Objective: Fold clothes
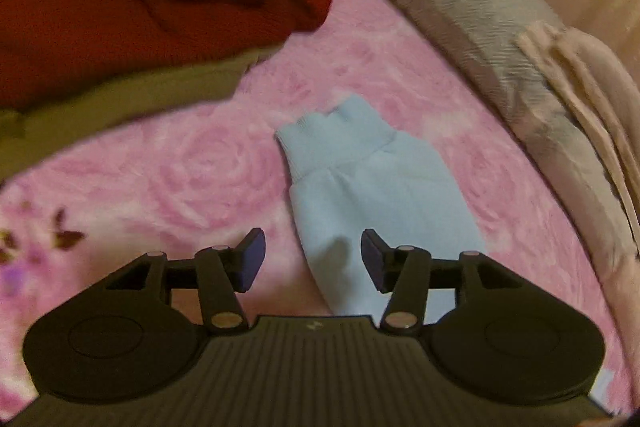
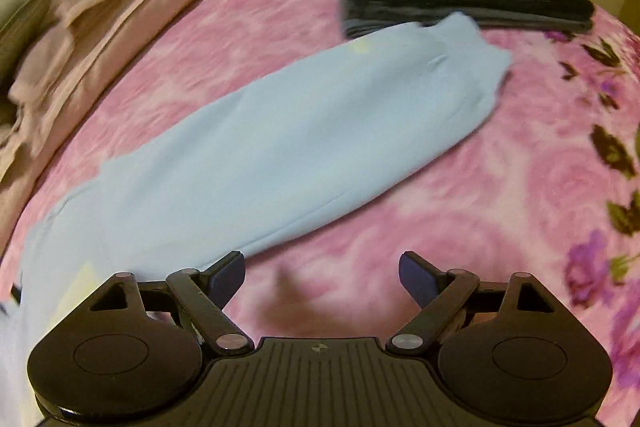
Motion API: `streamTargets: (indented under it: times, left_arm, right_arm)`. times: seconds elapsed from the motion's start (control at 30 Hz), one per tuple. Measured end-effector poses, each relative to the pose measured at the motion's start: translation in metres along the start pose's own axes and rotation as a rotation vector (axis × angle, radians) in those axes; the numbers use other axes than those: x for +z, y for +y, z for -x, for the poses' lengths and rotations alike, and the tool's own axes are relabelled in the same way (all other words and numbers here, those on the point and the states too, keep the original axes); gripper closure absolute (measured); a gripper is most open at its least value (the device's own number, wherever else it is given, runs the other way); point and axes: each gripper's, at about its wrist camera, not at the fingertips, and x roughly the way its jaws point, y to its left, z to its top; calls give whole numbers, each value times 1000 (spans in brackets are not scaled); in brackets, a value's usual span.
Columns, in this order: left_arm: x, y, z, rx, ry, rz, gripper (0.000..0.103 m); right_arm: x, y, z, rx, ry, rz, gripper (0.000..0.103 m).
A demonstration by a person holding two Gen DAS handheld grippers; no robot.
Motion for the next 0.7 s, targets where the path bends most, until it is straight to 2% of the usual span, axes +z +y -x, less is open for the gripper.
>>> streamTargets:
  times: [0.07, 0.1, 0.2, 0.27, 0.37, 0.4, 0.47, 0.53, 0.57, 0.63, 0.7]
  left_arm:
    - [0, 3, -9, 2, 1, 17, 84]
    - [0, 4, -8, -22, -13, 12, 100]
    - [-9, -3, 20, -30, -142, -55, 101]
    - [-21, -9, 54, -36, -253, -151, 101]
    - [-48, -7, 91, 16, -358, -316, 100]
    - [-59, -3, 90, 64, -343, -365, 99]
    - [-77, 11, 73, 159, -229, -415, 96]
    - [-89, 28, 60, 270, -115, -396, 96]
    - [-91, 35, 64, 303, -96, -356, 96]
    - [-89, 45, 78, 307, -75, -255, 96]
    - [-86, 41, 98, 233, -48, -198, 95]
  right_arm:
    - [-6, 11, -2, -6, -2, 18, 16]
    - [-8, 16, -4, -8, -1, 19, 16]
    - [-12, 30, -8, -10, 1, 23, 16]
    - [-11, 38, -9, -6, -3, 47, 16]
    - [-10, 50, -10, -4, -16, 100, 16]
    - [-10, 53, -11, 0, -14, 109, 16]
    - [-8, 57, -16, 5, -9, 124, 16]
    - [-7, 62, -20, 11, -5, 142, 16]
    - [-5, 64, -21, 16, -4, 159, 16]
    - [0, 68, -20, 29, -11, 206, 16]
    - [5, 76, -15, 44, -46, 293, 16]
